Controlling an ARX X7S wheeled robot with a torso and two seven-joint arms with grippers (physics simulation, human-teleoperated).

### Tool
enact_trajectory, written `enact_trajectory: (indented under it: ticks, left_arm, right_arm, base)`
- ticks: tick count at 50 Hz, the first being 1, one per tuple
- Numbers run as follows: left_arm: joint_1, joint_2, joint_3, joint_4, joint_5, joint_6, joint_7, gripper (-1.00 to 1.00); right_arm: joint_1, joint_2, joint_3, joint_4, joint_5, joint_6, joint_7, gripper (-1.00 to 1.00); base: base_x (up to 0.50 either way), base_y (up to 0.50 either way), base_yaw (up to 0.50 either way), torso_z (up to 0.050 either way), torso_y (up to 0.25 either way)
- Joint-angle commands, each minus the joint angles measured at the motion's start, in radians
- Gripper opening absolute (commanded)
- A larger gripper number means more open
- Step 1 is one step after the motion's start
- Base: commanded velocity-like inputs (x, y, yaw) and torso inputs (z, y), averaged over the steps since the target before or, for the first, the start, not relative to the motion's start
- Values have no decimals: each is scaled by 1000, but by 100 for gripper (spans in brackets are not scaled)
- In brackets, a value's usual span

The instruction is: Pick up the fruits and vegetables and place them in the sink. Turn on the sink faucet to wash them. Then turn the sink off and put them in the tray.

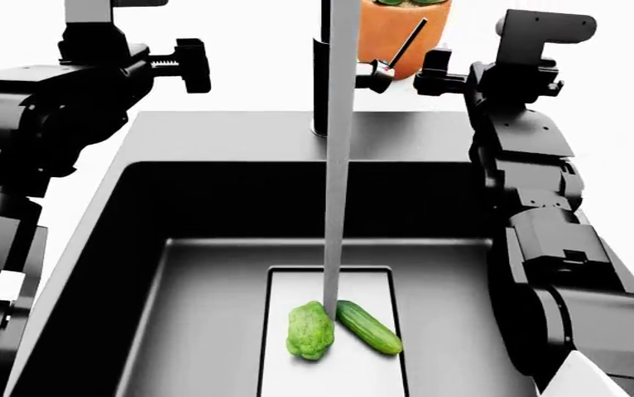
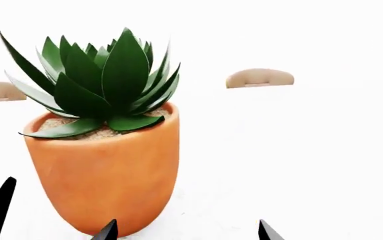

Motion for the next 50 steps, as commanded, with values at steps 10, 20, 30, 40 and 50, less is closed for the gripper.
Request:
enact_trajectory:
  ticks: [10,20,30,40,50]
  left_arm:
    - [5,-1,0,0,-4,-4,-2,100]
    - [6,-3,-3,3,-7,-7,-5,100]
    - [12,-4,-1,10,-8,-10,-9,100]
    - [6,-3,-2,23,-12,-21,-18,100]
    - [9,-3,-5,20,-15,-21,-19,100]
  right_arm:
    - [2,-29,-7,0,2,10,-32,100]
    - [-3,-29,-13,0,2,7,-38,100]
    - [-5,-25,-11,0,3,7,-35,100]
    - [4,-24,-10,0,4,6,-40,100]
    - [2,-28,-20,0,-2,4,-42,100]
  base:
    - [0,0,0,0,0]
    - [0,0,0,0,0]
    - [0,0,0,0,0]
    - [0,0,0,0,0]
    - [0,0,0,0,0]
